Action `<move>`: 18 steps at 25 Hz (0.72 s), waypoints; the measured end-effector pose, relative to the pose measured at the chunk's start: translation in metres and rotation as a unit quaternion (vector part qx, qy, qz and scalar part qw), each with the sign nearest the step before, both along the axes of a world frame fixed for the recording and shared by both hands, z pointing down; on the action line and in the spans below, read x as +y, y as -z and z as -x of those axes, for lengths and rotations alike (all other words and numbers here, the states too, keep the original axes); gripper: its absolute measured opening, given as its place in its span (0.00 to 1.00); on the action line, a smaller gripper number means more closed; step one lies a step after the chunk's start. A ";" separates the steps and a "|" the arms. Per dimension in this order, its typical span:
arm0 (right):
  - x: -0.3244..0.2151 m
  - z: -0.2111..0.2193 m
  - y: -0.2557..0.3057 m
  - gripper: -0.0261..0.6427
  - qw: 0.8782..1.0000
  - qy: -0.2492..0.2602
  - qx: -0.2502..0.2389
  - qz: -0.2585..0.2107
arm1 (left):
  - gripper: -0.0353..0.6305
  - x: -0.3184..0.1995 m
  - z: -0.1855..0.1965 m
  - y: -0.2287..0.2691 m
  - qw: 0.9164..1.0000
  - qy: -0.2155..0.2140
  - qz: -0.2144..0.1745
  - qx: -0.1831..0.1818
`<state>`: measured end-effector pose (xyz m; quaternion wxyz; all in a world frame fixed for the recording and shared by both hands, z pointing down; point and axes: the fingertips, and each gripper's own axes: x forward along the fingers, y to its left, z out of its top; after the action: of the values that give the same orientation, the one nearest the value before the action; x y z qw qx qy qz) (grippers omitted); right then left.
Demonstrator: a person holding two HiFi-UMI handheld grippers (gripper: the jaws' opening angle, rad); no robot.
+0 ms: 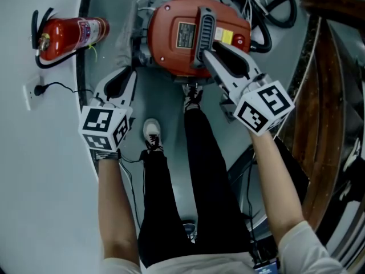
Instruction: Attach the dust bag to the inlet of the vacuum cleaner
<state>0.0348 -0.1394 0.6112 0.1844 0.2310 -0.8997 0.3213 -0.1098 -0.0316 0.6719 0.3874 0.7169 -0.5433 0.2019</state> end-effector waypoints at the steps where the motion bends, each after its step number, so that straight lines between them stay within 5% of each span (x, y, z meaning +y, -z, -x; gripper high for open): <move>1: 0.002 0.000 0.001 0.24 1.000 0.013 0.009 -0.011 | 0.12 0.002 0.000 -0.001 1.000 -0.001 0.003 -0.001; 18: 0.022 -0.001 0.079 0.13 0.993 0.062 0.047 -0.092 | 0.08 -0.007 -0.004 0.067 1.000 -0.007 0.001 -0.013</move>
<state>0.0358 -0.1171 0.5317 0.2239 0.2054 -0.9284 0.2139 -0.1053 -0.0381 0.6052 0.3790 0.7178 -0.5433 0.2146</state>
